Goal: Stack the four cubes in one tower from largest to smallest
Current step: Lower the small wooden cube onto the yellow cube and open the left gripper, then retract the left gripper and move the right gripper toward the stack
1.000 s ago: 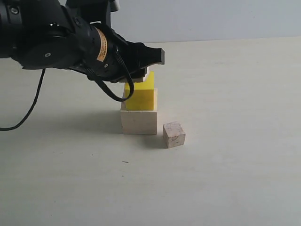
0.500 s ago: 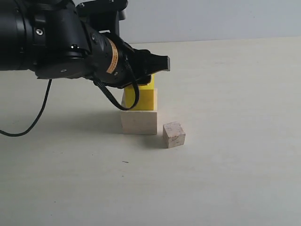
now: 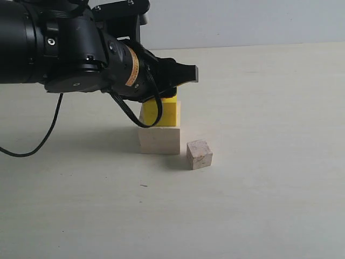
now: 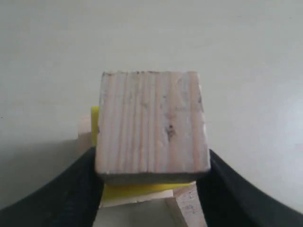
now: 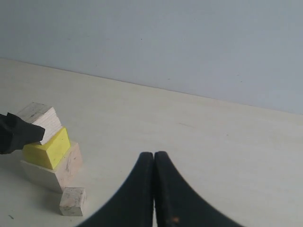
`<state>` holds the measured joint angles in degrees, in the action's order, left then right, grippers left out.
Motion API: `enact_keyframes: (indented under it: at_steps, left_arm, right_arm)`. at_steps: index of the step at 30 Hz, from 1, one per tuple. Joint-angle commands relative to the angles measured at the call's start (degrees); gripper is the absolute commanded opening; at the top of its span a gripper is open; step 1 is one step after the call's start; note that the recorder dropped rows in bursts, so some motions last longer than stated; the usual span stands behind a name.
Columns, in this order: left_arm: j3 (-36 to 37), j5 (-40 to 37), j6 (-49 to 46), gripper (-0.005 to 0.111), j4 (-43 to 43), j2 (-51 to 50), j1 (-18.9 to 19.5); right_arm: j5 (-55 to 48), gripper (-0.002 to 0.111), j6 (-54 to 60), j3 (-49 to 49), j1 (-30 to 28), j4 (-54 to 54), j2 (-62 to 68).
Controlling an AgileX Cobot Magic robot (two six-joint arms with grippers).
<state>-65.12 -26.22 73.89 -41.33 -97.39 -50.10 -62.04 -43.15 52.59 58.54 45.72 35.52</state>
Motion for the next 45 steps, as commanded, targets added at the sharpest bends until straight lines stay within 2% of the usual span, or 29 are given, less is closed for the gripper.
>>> enact_keyframes:
  at_steps: [1,3,14,20,28,38,40,41,45]
  left_arm:
    - [-0.32,1.04,0.42,0.052,0.34,0.03,-0.66]
    - [-0.32,0.92,0.42,0.056,0.34,0.12,-0.66]
    - [-0.32,-1.74,-0.86,0.057,0.34,0.67,-0.66]
    - [-0.32,-0.80,-2.99,0.075,0.46,0.67,-1.33]
    - [-0.32,-1.03,-3.19,0.074,0.35,3.06,-1.33]
    - [-0.32,-8.24,-7.13,0.074,2.33,11.24,-1.33]
    - [-0.32,-10.57,-8.85,0.069,4.25,12.99,-1.33]
    - [-0.32,-12.24,-9.63,0.063,4.93,13.98,-1.33]
    - [-0.32,-20.51,-14.28,0.028,5.57,17.44,-1.33]
  right_arm:
    - [0.56,0.000,-0.09,-0.20,0.12,0.32,-0.16]
    - [0.56,0.000,-0.09,-0.20,0.12,0.32,-0.16]
    - [0.56,0.000,-0.09,-0.20,0.12,0.19,-0.16]
    - [0.56,0.000,-0.09,-0.20,0.12,0.05,-0.16]
    - [0.45,0.000,0.15,-0.20,0.12,-0.06,-0.16]
    - [0.34,0.000,0.13,-0.20,0.12,-0.06,-0.16]
    - [0.13,0.000,0.13,-0.20,0.12,-0.06,-0.16]
    - [-0.01,0.000,0.13,-0.20,0.12,-0.06,-0.16]
    - [-0.07,0.000,0.13,-0.35,0.12,-0.06,-0.16]
